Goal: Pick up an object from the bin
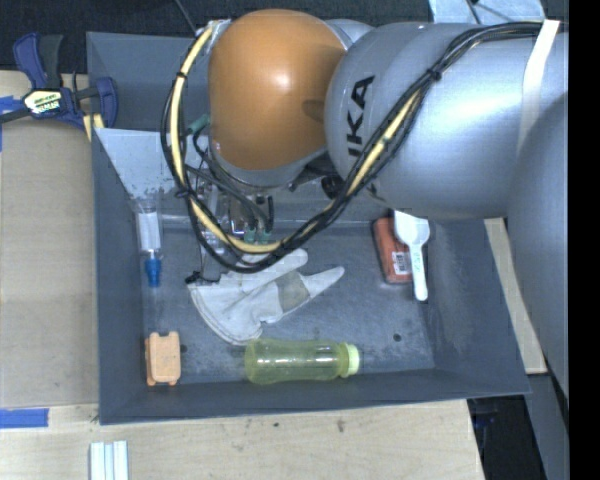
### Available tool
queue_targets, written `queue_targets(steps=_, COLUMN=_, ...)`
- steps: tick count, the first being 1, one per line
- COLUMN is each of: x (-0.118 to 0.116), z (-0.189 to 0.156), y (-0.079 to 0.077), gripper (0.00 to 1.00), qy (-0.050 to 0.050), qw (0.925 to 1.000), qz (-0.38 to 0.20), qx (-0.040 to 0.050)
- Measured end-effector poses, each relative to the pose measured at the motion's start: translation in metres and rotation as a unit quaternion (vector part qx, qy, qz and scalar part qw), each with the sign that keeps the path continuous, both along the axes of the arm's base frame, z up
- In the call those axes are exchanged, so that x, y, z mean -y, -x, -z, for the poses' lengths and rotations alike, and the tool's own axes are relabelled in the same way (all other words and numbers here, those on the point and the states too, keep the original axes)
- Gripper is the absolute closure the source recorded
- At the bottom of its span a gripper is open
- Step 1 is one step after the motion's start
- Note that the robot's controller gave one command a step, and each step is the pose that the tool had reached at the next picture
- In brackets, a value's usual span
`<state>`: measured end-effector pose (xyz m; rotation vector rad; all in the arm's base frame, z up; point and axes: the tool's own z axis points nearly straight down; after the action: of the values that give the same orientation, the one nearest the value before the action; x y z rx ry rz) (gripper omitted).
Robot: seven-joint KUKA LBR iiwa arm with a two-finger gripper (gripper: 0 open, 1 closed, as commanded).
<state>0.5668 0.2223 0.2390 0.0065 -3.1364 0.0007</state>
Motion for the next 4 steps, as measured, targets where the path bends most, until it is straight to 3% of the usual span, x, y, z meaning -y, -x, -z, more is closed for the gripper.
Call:
queue_targets(steps=1, x=0.001, z=-0.005, y=-0.002, gripper=0.0, qy=-0.001, qw=1.0, qz=0.002, qx=0.0041)
queue_targets(steps=2, x=0.017, z=0.046, y=0.015, gripper=0.0, qy=-0.002, qw=1.0, qz=0.007, qx=0.0064)
queue_targets(steps=3, x=0.058, z=0.073, y=0.026, gripper=0.0, qy=0.0, qw=1.0, qz=0.008, qx=0.0014)
queue_targets(steps=4, x=0.058, z=0.107, y=0.005, gripper=0.0, qy=0.0, qw=1.0, qz=0.002, qx=0.0068)
